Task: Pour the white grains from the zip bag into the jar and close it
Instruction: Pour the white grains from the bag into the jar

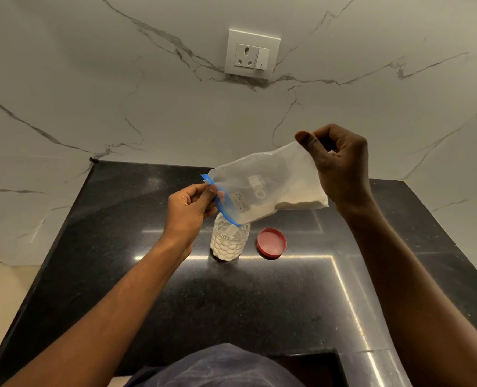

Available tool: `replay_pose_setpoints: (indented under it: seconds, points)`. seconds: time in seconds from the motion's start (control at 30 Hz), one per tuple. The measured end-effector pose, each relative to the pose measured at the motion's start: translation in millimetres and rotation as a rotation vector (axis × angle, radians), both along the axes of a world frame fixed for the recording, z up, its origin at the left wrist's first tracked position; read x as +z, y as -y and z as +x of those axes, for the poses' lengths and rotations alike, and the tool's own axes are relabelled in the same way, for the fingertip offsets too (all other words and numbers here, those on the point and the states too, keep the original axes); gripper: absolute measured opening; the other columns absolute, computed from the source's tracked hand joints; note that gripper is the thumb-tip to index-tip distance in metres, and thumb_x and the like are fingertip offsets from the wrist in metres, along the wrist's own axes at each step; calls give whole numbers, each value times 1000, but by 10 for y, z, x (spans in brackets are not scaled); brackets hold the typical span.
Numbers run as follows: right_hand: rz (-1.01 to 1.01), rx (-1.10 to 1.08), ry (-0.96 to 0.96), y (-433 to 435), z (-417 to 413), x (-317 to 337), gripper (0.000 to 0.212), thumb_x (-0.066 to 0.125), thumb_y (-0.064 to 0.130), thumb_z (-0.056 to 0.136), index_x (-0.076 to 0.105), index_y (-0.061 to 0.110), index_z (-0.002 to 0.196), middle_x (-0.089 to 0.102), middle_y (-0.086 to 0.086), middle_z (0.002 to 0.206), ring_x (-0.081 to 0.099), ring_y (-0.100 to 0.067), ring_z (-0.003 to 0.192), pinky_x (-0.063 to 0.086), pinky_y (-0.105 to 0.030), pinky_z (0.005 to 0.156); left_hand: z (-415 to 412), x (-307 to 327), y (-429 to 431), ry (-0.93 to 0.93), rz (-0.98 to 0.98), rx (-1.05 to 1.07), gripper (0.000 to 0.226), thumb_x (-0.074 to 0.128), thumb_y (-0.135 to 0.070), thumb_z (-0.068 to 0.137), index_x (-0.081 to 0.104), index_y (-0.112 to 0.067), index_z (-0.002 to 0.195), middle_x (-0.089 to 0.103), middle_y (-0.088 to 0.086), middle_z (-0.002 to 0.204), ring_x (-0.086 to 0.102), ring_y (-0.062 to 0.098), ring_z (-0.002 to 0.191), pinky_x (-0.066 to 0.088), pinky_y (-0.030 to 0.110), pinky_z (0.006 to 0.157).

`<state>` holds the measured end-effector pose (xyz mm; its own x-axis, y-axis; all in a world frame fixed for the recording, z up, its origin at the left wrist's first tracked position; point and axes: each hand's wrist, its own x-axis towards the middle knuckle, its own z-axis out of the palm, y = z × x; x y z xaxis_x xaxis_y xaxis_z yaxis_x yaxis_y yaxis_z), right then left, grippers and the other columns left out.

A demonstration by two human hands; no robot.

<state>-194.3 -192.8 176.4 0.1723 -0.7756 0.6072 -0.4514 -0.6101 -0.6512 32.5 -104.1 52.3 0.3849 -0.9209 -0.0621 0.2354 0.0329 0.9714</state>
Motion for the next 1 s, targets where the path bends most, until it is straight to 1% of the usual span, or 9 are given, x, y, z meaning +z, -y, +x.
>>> replay_pose_setpoints:
  seconds: [0.1,0.2,0.27,0.37,0.5,0.6,0.73,0.9,1.0]
  points:
    - [0,0,7,5,-6,11,21,74,34,95,67,19,84,63,12,73,57,-6,67,52,-23,65,-7,13,-2,-2,-6,-3,11,68,-22,100,76,-21,108,82,2,103,77,25,100,65,27,79]
    - [-3,14,-16,2,-9,23,20,74,34,95,67,18,85,63,12,74,59,-8,68,53,-22,66,-6,23,-12,-11,-12,-1,11,68,-21,101,77,-21,108,82,1,102,78,23,99,65,25,78]
    - [-6,13,-13,5,-5,37,21,74,34,95,67,17,85,63,10,74,59,-12,69,54,-26,67,-7,26,-12,-7,-16,1,12,68,-22,100,76,-21,108,82,1,102,78,21,98,64,25,77]
    - [1,22,-19,0,-1,45,20,74,33,95,67,18,85,64,12,74,60,-12,69,56,-29,68,-8,31,-12,-15,-9,13,13,68,-21,101,76,-18,110,82,4,104,78,21,97,65,26,78]
    - [6,26,-9,8,-4,60,22,73,34,96,68,15,85,64,9,74,61,-19,71,58,-39,70,-9,43,-12,-17,-19,6,9,68,-21,101,76,-21,105,83,-3,96,78,14,90,64,24,77]
    - [6,27,-9,4,-10,67,23,74,34,96,68,14,85,64,7,74,62,-21,72,58,-41,70,-3,54,-11,-23,-26,2,9,68,-20,100,77,-21,105,83,-4,96,78,12,89,63,22,75]
    - [8,32,-17,-2,-25,65,23,73,34,96,68,14,86,65,6,75,63,-23,73,60,-44,71,4,42,-15,-21,-18,3,10,68,-22,100,76,-22,106,83,-2,99,78,15,93,64,23,77]
    - [20,27,-10,-2,-36,72,26,73,37,95,68,15,84,64,6,74,64,-27,73,60,-47,71,-9,36,-13,-6,-16,-1,11,68,-22,101,77,-22,107,83,-1,100,78,16,93,64,24,78]
    - [20,24,1,-5,-40,74,29,74,38,95,69,12,84,65,1,74,65,-34,74,60,-49,70,-15,39,-12,10,-22,-9,10,67,-22,101,76,-24,106,83,-4,98,78,14,91,64,23,77]
